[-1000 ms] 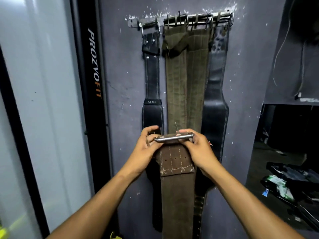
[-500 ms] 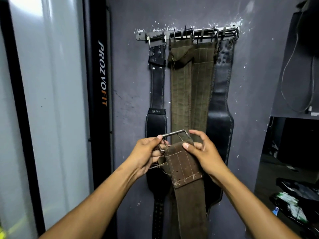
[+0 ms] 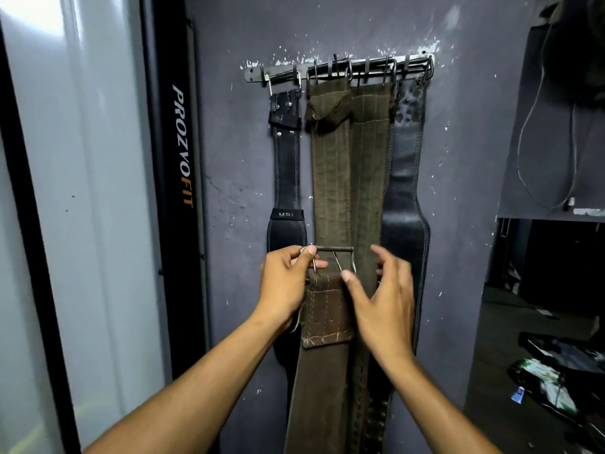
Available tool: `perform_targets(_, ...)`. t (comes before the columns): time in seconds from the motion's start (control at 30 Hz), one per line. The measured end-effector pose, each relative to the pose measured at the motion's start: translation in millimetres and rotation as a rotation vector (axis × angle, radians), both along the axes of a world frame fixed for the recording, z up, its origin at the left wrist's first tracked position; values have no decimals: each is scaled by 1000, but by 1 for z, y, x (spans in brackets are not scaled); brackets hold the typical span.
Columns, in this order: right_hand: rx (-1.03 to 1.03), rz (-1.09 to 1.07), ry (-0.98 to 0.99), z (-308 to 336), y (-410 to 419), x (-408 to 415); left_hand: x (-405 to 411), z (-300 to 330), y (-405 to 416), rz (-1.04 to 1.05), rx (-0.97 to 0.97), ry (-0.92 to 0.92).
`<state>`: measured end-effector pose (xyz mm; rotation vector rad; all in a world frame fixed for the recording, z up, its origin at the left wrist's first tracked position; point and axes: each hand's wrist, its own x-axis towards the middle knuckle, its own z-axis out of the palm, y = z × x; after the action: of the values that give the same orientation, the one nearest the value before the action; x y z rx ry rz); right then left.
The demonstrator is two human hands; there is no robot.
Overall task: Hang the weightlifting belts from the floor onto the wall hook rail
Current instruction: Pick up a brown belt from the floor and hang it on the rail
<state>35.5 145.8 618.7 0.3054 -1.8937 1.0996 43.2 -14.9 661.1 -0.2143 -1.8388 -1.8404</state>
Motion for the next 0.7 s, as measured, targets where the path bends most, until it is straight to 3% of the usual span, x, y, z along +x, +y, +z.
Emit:
perform_targets(0.07, 206, -43, -75, -11, -20, 15, 0, -2, 5, 82, -31, -7)
perform_targets(0.13, 307, 57, -192, -25, -40, 22, 2, -1, 10, 122, -104, 7)
perform_targets(0.23, 122, 285, -274, -32, -51, 15, 10, -2, 17, 163, -340, 57)
perform_targets(0.3, -2, 247, -270, -33, -49, 9, 16, -4, 17, 109, -405, 38)
perform_targets(0.43, -439, 287, -263, -32, -48, 1, 24, -10, 14, -247, -8, -159)
perform_targets(0.5, -516, 372, -266, -31, -45, -6, 26, -20, 8, -112, -23, -76)
perform_targets(0.6, -462, 458, -242, -20, -40, -7, 25, -35, -14, 309, -255, 54)
perform_targets(0.7, -380, 493, -203, -1, -39, -6, 26, -39, -22, 309, -332, 8)
